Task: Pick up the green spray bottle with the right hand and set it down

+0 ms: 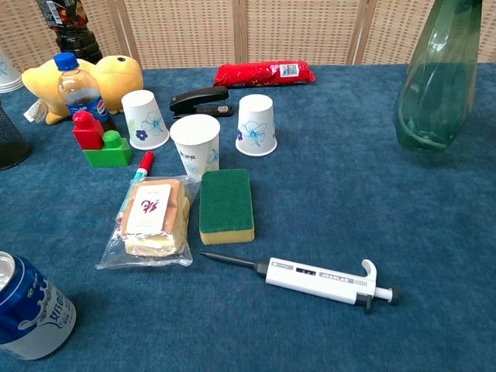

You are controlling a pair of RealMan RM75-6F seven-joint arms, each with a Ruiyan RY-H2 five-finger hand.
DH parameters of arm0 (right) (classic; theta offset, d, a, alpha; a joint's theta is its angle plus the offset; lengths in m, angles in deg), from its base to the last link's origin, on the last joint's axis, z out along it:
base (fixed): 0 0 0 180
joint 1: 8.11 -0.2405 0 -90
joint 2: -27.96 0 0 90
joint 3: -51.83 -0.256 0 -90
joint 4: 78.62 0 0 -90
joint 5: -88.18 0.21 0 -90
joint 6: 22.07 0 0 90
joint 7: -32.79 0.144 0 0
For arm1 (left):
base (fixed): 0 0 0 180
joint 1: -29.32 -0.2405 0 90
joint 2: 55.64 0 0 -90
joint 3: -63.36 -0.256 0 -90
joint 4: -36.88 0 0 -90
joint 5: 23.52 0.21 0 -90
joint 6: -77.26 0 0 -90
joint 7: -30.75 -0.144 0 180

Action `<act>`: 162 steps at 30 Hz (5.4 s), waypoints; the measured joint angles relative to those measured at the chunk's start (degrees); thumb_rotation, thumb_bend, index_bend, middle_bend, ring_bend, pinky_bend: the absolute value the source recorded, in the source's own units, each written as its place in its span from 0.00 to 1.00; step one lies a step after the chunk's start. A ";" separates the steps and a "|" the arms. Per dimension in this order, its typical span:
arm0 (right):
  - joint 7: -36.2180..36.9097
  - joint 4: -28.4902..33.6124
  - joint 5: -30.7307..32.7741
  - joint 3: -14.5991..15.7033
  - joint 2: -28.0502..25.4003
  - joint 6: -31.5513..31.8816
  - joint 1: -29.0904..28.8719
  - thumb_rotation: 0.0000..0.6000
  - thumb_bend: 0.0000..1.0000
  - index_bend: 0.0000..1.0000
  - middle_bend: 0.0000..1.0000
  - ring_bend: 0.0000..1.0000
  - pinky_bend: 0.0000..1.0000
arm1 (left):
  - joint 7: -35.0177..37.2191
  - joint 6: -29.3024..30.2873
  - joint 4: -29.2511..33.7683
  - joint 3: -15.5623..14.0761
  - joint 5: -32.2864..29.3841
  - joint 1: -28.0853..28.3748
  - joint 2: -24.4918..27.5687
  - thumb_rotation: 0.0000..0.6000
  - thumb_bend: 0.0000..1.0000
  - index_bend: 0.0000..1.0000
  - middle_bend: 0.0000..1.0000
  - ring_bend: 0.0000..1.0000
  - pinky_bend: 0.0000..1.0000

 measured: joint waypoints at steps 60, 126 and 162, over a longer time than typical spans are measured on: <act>-0.03 -23.66 -7.75 0.88 12.92 8.13 3.51 1.00 0.34 0.41 0.39 0.27 0.40 | 0.17 -0.34 0.30 -0.98 1.81 0.52 -0.01 1.00 0.28 0.14 0.28 0.19 0.06; -1.63 -19.09 -10.91 3.69 9.68 5.10 3.62 0.16 0.28 0.27 0.32 0.18 0.29 | 1.86 -0.57 -0.84 -1.28 2.13 0.71 -0.14 1.00 0.28 0.13 0.27 0.19 0.06; -0.26 -20.17 -9.28 3.14 8.91 1.65 2.91 0.05 0.23 0.22 0.28 0.14 0.23 | 2.24 -0.51 -0.99 -1.10 2.12 0.83 -0.20 1.00 0.28 0.13 0.27 0.18 0.06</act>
